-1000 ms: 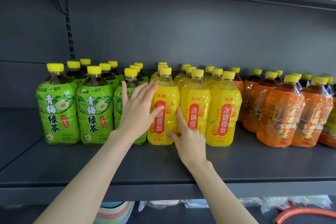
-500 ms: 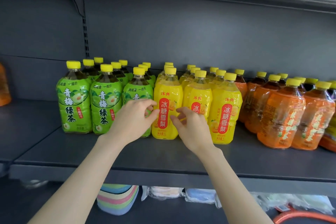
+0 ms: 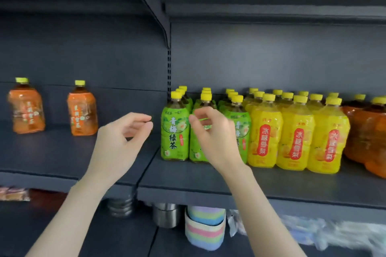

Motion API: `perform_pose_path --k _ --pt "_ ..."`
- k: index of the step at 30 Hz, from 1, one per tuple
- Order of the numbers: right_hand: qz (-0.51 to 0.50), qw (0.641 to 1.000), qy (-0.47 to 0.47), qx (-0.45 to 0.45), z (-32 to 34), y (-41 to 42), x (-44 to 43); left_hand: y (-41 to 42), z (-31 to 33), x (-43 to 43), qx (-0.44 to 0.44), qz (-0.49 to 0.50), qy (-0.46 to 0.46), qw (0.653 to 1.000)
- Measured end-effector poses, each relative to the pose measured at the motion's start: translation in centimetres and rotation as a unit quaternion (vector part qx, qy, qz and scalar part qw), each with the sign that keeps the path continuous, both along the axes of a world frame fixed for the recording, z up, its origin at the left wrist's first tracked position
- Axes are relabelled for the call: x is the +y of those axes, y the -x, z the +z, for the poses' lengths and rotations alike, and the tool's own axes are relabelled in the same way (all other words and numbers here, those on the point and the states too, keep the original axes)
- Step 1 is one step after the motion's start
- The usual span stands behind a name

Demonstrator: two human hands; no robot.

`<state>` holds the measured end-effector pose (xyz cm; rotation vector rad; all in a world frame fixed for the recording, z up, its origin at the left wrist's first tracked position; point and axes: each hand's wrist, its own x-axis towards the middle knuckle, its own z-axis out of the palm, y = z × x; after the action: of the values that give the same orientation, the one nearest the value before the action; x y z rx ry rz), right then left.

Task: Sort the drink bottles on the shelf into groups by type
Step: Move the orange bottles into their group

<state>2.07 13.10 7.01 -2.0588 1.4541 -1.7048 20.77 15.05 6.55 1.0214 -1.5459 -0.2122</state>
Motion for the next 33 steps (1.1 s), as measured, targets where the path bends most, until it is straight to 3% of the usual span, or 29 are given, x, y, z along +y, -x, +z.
perform_pose_path --k 8,22,29,33 --pt "0.031 0.999 -0.043 0.001 -1.5 -15.1 -2.9 -14.0 -1.9 -2.1 0.011 -0.001 -0.038 0.999" --pt "0.04 0.998 -0.049 0.013 0.1 -29.4 -18.9 -29.3 -1.5 -19.4 -0.006 0.023 -0.025 0.999" --pt "0.02 0.995 -0.058 0.073 0.5 -36.9 -27.3 -37.4 -1.3 -27.0 -0.002 0.103 0.011 0.995" --pt "-0.023 0.997 -0.038 0.064 0.2 -40.4 -30.1 -41.7 -2.0 -30.5 -0.003 0.16 0.029 0.987"
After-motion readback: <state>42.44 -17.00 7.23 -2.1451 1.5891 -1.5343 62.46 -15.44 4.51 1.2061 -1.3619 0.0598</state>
